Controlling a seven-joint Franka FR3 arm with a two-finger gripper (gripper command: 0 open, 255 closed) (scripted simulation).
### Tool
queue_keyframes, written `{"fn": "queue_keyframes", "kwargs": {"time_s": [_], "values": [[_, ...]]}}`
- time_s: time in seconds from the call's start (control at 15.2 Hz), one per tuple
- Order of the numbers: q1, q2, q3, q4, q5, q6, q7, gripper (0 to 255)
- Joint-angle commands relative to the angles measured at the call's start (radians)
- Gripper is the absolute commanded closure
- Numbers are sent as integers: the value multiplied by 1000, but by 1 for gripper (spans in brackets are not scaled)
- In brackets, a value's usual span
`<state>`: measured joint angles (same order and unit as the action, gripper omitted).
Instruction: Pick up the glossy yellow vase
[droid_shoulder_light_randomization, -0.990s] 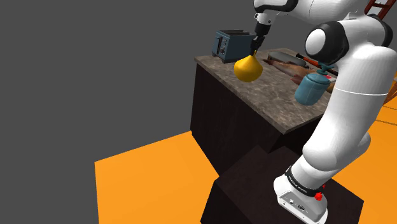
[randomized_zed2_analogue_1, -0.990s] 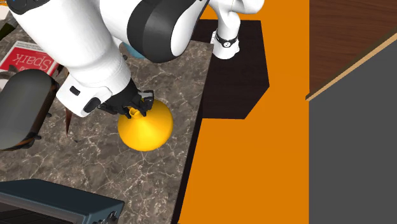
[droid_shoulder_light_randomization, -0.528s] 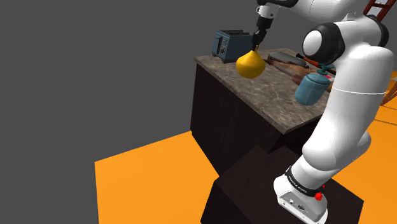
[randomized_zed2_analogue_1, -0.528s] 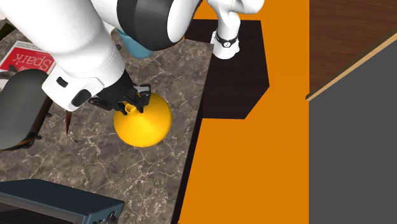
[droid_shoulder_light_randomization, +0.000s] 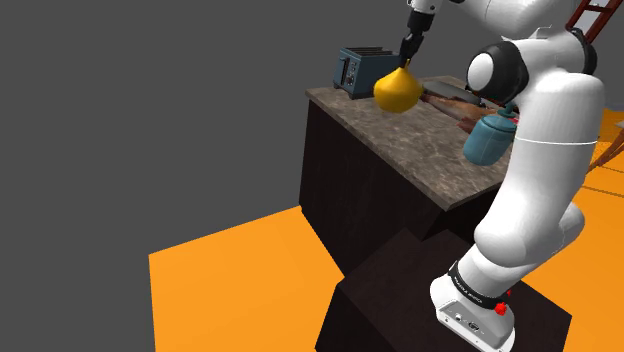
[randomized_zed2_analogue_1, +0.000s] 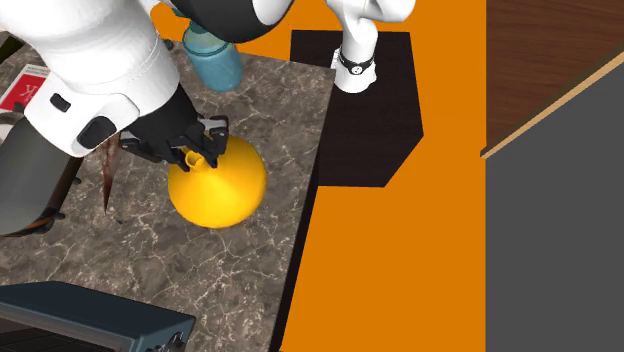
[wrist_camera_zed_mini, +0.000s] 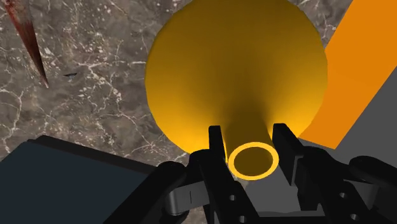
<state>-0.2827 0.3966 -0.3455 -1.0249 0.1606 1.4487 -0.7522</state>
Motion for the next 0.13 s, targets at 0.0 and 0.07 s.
{"fn": "queue_keyframes", "kwargs": {"time_s": [0.0,0.07], "values": [[-7,11,0,36,4,-24,0,255],[-6,11,0,36,4,-24,0,255]]}}
